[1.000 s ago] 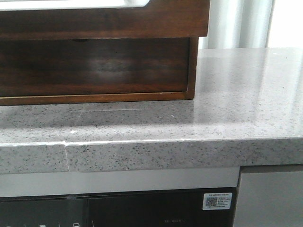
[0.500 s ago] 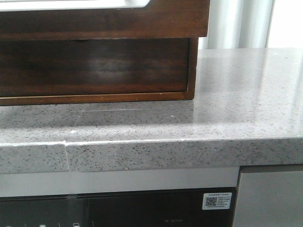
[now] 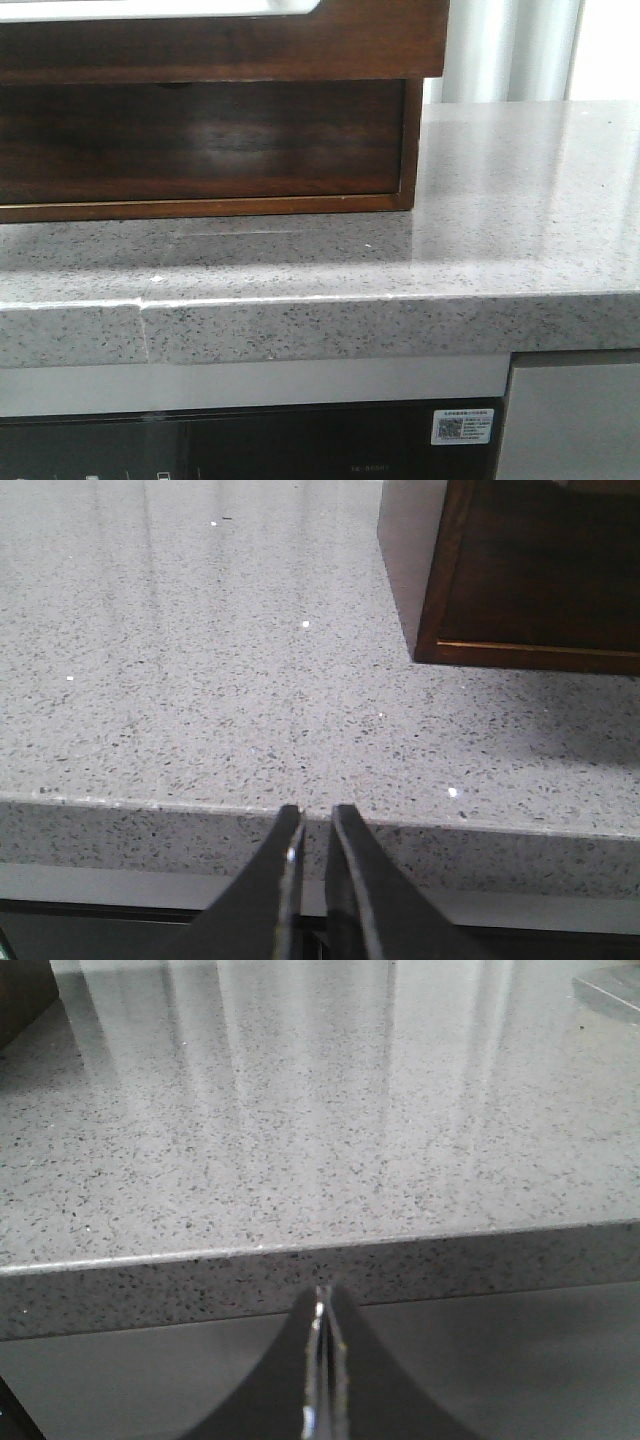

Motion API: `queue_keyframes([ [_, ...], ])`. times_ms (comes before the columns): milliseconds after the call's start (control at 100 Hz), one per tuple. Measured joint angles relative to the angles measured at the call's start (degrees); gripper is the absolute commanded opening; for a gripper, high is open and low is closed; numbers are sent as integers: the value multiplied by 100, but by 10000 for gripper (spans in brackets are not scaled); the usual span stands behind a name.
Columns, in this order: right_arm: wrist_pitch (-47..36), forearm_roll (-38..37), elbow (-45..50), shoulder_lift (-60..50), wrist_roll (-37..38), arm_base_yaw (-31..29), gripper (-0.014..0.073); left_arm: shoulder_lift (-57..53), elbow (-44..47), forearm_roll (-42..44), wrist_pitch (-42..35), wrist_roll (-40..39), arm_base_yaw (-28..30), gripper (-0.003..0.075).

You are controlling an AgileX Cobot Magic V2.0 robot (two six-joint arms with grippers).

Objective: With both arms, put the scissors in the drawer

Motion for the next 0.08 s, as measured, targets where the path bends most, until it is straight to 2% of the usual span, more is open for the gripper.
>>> queue_keyframes([
  [80,0,0,0,0,-9,0,-124,0,0,0,0,0,0,4],
])
